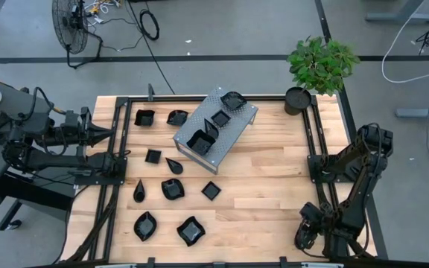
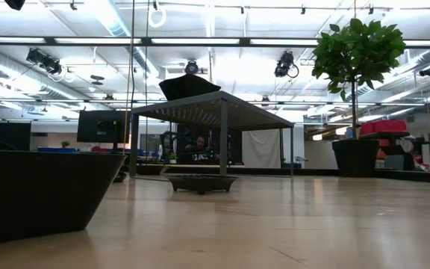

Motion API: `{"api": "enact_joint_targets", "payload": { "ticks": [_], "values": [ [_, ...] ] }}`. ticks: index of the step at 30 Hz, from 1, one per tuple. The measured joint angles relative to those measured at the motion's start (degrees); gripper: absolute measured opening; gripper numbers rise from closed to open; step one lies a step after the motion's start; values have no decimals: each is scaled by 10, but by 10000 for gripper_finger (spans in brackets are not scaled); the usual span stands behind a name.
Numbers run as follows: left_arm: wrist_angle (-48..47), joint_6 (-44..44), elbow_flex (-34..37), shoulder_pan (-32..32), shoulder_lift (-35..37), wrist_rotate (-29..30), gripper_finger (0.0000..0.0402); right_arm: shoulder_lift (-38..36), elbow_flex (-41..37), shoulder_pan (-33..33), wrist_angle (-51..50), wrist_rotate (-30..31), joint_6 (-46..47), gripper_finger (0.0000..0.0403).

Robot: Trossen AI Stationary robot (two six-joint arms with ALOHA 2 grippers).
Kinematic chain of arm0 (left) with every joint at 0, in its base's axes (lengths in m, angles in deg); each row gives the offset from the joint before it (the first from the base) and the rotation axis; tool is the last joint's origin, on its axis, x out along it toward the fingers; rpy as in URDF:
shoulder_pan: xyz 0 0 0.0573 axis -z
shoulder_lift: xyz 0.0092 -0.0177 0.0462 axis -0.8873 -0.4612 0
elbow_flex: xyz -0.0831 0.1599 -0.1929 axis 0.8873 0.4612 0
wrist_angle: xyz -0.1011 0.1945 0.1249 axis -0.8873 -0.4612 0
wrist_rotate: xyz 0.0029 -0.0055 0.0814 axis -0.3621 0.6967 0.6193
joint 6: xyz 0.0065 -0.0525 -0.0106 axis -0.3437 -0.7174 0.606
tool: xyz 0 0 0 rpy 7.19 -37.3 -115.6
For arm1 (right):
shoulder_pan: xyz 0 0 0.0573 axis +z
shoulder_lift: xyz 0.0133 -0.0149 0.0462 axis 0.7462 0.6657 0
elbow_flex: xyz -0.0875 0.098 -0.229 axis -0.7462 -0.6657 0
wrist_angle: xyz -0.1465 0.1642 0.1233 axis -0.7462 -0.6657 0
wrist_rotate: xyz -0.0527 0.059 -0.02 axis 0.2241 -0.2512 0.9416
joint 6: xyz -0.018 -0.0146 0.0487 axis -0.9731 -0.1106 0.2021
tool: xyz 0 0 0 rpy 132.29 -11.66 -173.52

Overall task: Pick & Place Mini shaped plates
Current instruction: Stack the black leaf shaped plate on top of the black leaf shaped plate on the shelf

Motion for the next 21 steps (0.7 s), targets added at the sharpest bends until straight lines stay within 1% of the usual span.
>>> {"api": "enact_joint_targets", "payload": {
  "ticks": [3,9,11,14,17,21],
  "values": [
    [0,0,0,0,0,0,5,-1,-15,0,16,0,-2,171],
    [0,0,0,0,0,0,5,0,-15,-1,16,-2,-8,171],
    [0,0,0,0,0,0,5,-2,-13,-7,15,-11,-27,171],
    [0,0,0,0,0,0,5,-7,1,-20,-1,-46,-75,171],
    [0,0,0,0,0,0,5,-15,12,-29,1,-74,-86,171],
    [0,0,0,0,0,0,5,-20,54,-43,2,-52,-129,171]
  ]
}}
